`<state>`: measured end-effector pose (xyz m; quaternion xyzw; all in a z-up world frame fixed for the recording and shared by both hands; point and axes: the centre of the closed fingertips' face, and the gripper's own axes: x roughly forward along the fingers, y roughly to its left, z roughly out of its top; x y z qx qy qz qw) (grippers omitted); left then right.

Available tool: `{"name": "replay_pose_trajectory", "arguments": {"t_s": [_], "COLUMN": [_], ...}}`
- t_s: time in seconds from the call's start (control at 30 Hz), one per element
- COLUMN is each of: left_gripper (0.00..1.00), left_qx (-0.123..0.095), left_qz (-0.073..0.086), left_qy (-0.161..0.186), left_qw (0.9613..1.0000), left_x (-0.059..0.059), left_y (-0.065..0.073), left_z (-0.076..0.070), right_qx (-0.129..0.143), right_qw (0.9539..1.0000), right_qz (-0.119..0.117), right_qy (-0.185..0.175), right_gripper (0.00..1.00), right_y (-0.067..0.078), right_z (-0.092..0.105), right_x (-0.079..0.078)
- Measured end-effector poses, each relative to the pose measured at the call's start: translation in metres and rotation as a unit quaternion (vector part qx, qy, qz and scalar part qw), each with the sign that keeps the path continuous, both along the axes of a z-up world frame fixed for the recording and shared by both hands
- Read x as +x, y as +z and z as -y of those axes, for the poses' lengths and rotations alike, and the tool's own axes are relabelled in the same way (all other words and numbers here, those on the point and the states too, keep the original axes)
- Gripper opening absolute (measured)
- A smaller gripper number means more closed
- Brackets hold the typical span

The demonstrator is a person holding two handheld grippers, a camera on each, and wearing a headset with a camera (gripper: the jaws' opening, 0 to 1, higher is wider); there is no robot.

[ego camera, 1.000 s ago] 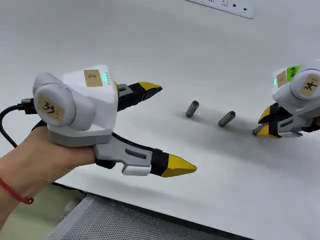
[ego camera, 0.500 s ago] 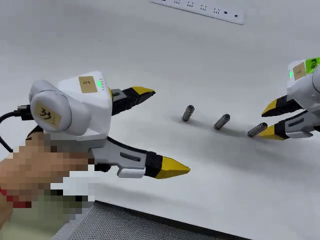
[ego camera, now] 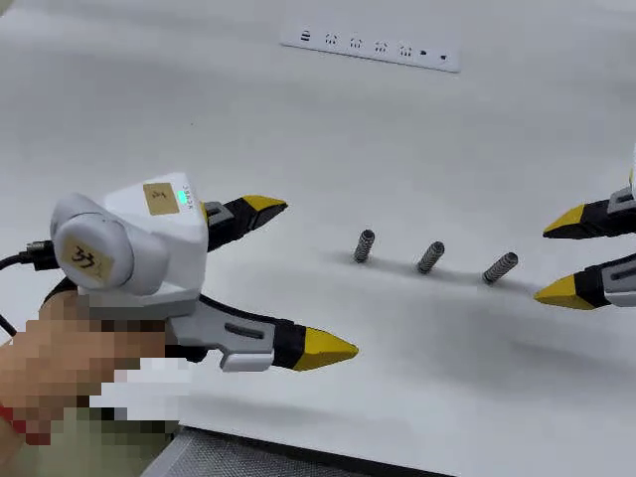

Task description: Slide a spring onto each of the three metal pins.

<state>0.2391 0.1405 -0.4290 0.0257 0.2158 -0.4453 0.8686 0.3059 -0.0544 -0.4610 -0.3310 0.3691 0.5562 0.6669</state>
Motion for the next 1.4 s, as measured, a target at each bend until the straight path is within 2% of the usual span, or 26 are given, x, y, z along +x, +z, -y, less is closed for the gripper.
{"name": "replay_pose_trajectory", "arguments": {"t_s": [0.1,0.2,0.33,0.43,0.53,0.57,0.83,1.0,1.4], "left_gripper": [1.00,1.00,1.00,1.00,1.00,1.00,1.00,1.00,1.00], "left_qx": [0.011,0.020,0.028,0.031,0.041,0.041,0.054,0.054,0.053], "left_qz": [0.001,0.000,-0.001,-0.007,-0.008,-0.009,-0.018,-0.021,-0.018], "left_qy": [-0.003,-0.003,0.004,0.004,0.005,0.005,0.012,0.018,0.017], "left_qw": [0.9999,0.9998,0.9996,0.9995,0.9991,0.9991,0.9983,0.9982,0.9983], "left_x": [-0.001,-0.001,0.001,-0.001,-0.002,-0.002,-0.008,-0.009,-0.010], "left_y": [0.000,0.000,-0.001,-0.003,-0.008,-0.008,-0.021,-0.024,-0.023], "left_z": [0.000,-0.001,-0.003,-0.003,-0.004,-0.004,-0.010,-0.011,-0.009], "right_qx": [0.029,0.068,0.097,0.130,0.167,0.170,0.230,0.242,0.246], "right_qw": [0.9991,0.9959,0.9920,0.9861,0.9776,0.9766,0.9587,0.9536,0.9520], "right_qz": [0.003,0.009,0.018,0.028,0.036,0.037,0.035,0.036,0.036], "right_qy": [-0.029,-0.059,-0.078,-0.099,-0.123,-0.126,-0.164,-0.175,-0.179], "right_gripper": [0.52,0.58,0.69,0.76,0.82,0.84,0.97,0.98,0.98], "right_y": [0.005,0.009,0.007,0.007,0.007,0.007,0.005,0.006,0.007], "right_z": [0.008,0.017,0.028,0.032,0.036,0.036,0.039,0.039,0.040], "right_x": [-0.005,-0.012,-0.021,-0.026,-0.031,-0.031,-0.045,-0.047,-0.050]}}
